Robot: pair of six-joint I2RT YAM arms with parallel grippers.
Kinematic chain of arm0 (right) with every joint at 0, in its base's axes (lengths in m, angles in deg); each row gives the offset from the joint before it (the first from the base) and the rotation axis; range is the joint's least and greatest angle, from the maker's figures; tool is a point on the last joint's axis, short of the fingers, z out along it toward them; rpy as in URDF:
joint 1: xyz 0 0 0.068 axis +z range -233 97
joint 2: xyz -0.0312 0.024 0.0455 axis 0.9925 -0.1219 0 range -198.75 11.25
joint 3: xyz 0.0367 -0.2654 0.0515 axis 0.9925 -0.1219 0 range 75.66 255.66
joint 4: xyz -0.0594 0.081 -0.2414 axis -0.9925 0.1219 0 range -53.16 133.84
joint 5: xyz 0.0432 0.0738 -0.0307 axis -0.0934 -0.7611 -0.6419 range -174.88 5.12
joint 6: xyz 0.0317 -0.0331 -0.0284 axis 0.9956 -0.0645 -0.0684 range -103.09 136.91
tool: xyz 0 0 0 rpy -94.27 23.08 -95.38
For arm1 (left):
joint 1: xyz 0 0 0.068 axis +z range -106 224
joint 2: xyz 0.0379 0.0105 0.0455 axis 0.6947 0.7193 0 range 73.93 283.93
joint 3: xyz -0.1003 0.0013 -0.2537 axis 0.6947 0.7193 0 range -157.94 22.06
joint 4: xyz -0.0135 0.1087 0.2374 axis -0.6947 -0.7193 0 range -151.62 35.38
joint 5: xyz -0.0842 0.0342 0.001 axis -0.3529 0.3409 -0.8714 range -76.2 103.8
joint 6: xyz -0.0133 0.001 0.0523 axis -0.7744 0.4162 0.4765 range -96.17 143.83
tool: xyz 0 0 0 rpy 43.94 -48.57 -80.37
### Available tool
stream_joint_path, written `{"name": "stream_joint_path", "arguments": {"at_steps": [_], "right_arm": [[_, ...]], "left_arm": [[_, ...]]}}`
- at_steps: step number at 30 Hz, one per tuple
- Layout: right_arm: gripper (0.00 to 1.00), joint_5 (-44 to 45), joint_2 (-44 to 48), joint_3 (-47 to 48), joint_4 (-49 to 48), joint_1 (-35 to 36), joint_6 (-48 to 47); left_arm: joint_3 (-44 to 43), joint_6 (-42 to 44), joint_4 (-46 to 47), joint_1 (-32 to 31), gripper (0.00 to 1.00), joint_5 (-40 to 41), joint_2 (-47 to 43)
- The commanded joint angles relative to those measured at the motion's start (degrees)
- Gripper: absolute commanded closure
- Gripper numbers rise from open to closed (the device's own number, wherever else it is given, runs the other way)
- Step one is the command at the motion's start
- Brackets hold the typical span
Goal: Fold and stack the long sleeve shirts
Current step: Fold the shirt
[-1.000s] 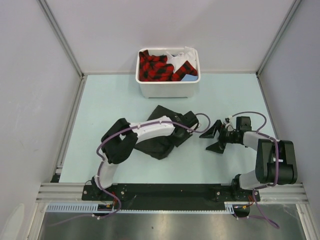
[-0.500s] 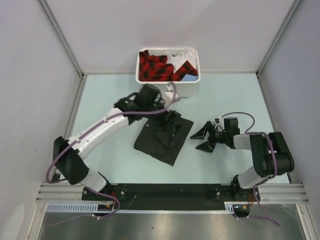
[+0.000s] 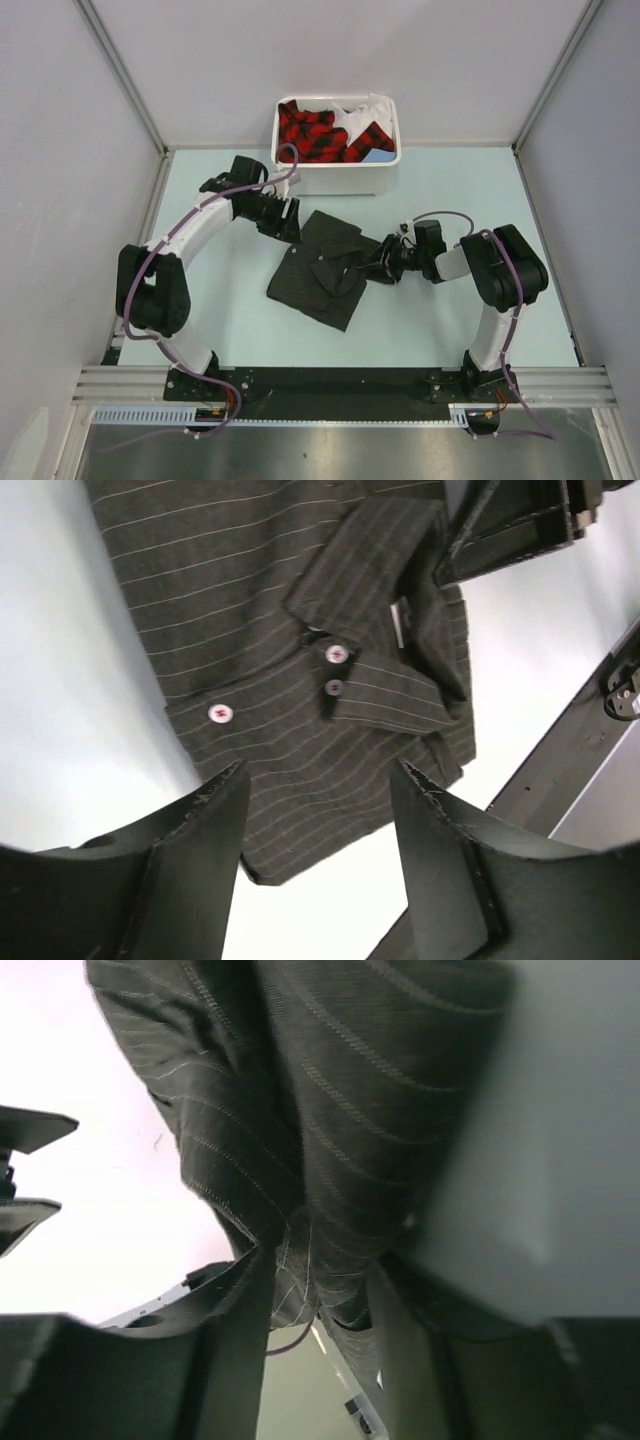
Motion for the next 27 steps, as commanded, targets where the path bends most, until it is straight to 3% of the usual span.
{"name": "stream_joint_path", "arguments": {"at_steps": [1,4,8,9,11,12,13,14,17,21,27], "right_arm": [[0.58,2.05,-1.53,1.02,2.62,-0.43,-1.64],[1.0,1.35,-0.73,1.9,8.15,-1.83,-6.19],[1.0,-2.25,-0.12,7.78,29.65,-7.78,-23.32],[1.0,-2.78,-0.29,11.36,39.01,-9.38,-27.27],[1.0,-2.26,-2.3,17.08,51.17,-12.89,-44.91],[1.0,-1.47,-4.4,23.38,64.29,-13.87,-51.16],[1.0,-0.42,-8.34,26.92,69.9,-14.75,-63.23],[1.0,1.94,-10.73,30.0,78.57,-15.8,-67.78],[1.0,8.25,-17.33,40.73,85.49,-18.62,-79.91],[1.0,9.0,-22.35,48.92,86.39,-19.41,-80.31],[1.0,8.02,-22.53,49.55,83.23,-17.04,-78.91]], "left_arm": [[-0.35,3.42,1.34,1.04,0.39,-2.2,2.14],[0.35,4.04,1.52,1.04,0.43,-1.5,3.11],[2.55,4.22,2.14,1.04,0.47,-4.39,2.41],[3.25,4.48,1.96,1.04,0.47,-5.27,2.15],[3.95,5.44,1.52,1.04,0.47,-7.99,1.09],[4.65,5.79,1.43,1.04,0.46,-8.87,0.74],[4.92,6.93,1.26,0.95,0.44,-10.18,-0.13],[5.27,7.72,1.08,0.78,0.43,-10.72,-0.49],[6.06,12.55,1.78,-1.06,0.4,-10.03,-2.07],[8.52,12.57,6.61,-4.84,0.38,-7.03,-0.68],[8.26,-14.26,25.75,-5.29,0.35,-8.35,8.89]]}}
